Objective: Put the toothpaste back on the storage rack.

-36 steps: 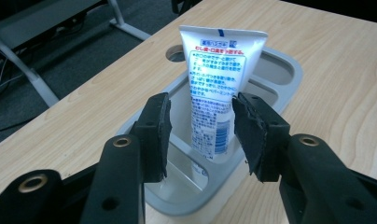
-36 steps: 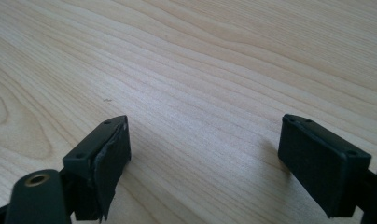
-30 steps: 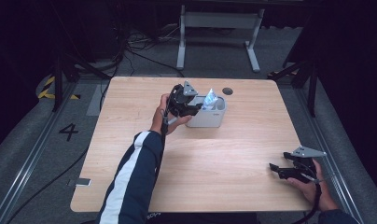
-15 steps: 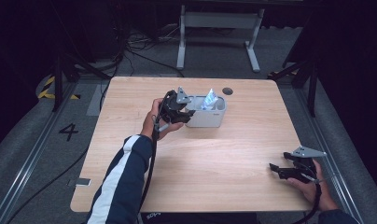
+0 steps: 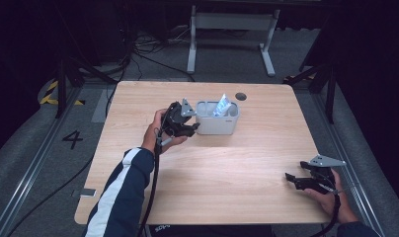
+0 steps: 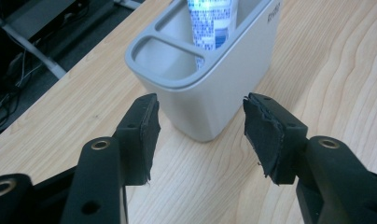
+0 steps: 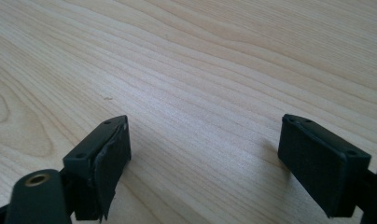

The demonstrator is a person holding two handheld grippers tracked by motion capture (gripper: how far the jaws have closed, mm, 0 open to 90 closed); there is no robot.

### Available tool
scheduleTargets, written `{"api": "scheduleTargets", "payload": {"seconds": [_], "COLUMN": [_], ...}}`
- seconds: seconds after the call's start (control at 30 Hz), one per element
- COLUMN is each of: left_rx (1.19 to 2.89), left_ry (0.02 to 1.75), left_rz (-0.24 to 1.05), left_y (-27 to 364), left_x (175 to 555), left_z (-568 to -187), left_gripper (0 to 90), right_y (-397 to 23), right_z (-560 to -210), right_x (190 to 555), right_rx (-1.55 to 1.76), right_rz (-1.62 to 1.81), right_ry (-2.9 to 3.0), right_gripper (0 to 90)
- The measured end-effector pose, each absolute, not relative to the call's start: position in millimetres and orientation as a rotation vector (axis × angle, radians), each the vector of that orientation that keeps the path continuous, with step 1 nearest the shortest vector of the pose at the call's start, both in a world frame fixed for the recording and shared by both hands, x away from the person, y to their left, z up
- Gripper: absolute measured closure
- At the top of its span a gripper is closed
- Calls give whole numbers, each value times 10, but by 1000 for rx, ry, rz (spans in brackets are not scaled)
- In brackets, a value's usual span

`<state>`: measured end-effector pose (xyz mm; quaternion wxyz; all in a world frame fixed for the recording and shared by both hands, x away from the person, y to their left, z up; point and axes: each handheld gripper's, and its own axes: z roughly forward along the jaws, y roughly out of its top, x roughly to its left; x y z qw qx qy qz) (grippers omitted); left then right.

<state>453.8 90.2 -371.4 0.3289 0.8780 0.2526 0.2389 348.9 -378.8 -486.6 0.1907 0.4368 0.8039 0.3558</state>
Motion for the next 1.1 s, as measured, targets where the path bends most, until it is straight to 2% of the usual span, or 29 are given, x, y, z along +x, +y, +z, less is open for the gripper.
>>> {"api": "scheduleTargets", "payload": {"seconds": [1.1], "left_rx": [2407], "left_ry": [712], "left_rz": [628], "left_y": [1234], "left_x": [4247], "left_z": [-4032], "left_gripper": [375], "right_y": [-3789], "right_z": [-4866], "right_x": [3489], "right_rx": [1228], "right_rz": [999], "right_ry": [2259], "right_gripper": [172]}}
